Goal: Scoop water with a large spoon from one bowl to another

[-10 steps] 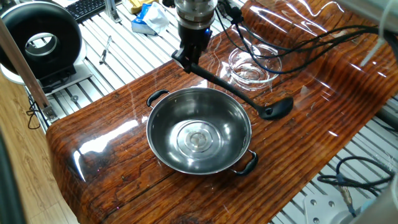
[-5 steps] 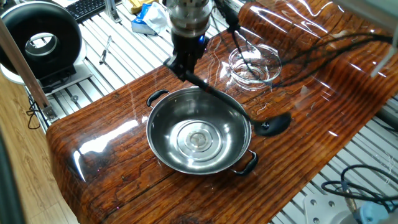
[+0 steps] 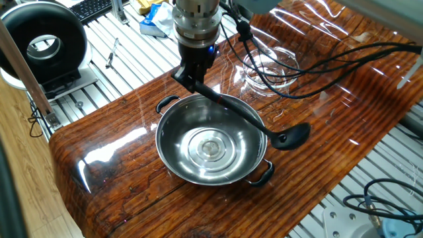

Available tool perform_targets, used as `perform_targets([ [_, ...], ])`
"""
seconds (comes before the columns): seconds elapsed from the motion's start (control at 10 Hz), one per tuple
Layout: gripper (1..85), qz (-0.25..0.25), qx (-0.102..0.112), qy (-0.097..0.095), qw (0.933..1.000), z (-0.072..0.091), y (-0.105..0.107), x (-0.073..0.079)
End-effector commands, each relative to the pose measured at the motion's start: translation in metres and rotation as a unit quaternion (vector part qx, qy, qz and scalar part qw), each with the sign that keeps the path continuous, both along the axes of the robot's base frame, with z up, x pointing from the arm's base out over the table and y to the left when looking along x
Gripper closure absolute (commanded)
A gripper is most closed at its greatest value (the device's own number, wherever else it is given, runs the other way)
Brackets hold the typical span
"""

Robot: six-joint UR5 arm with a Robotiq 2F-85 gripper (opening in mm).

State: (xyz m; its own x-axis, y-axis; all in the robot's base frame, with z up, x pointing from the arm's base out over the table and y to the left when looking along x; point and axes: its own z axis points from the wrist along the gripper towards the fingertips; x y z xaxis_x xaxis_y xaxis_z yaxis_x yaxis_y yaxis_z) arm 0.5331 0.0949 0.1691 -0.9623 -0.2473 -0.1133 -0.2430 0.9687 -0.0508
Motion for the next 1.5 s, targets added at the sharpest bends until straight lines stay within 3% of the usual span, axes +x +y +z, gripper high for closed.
perform_targets([
  [0.0, 84.7, 0.046, 0.004, -0.037, 0.9982, 0.004, 0.007, 0.019],
  [0.1, 84.7, 0.046, 0.027, -0.048, 0.9974, 0.005, 0.018, 0.024],
  [0.5, 84.7, 0.024, 0.033, -0.052, 0.9978, 0.006, 0.019, 0.026],
  [0.8, 84.7, 0.005, 0.025, 0.004, 0.9997, 0.001, 0.014, -0.002],
  [0.9, 84.7, 0.003, 0.016, 0.008, 0.9998, 0.009, 0.014, -0.006],
  [1.0, 84.7, 0.003, 0.018, 0.009, 0.9998, 0.033, 0.029, -0.011],
  [1.1, 84.7, 0.005, 0.04, 0.01, 0.9991, 0.046, 0.05, -0.013],
  [1.2, 84.7, 0.006, 0.048, 0.011, 0.9988, 0.058, 0.067, -0.015],
  [1.4, 84.7, 0.039, 0.046, 0.005, 0.9982, 0.071, 0.088, -0.028],
])
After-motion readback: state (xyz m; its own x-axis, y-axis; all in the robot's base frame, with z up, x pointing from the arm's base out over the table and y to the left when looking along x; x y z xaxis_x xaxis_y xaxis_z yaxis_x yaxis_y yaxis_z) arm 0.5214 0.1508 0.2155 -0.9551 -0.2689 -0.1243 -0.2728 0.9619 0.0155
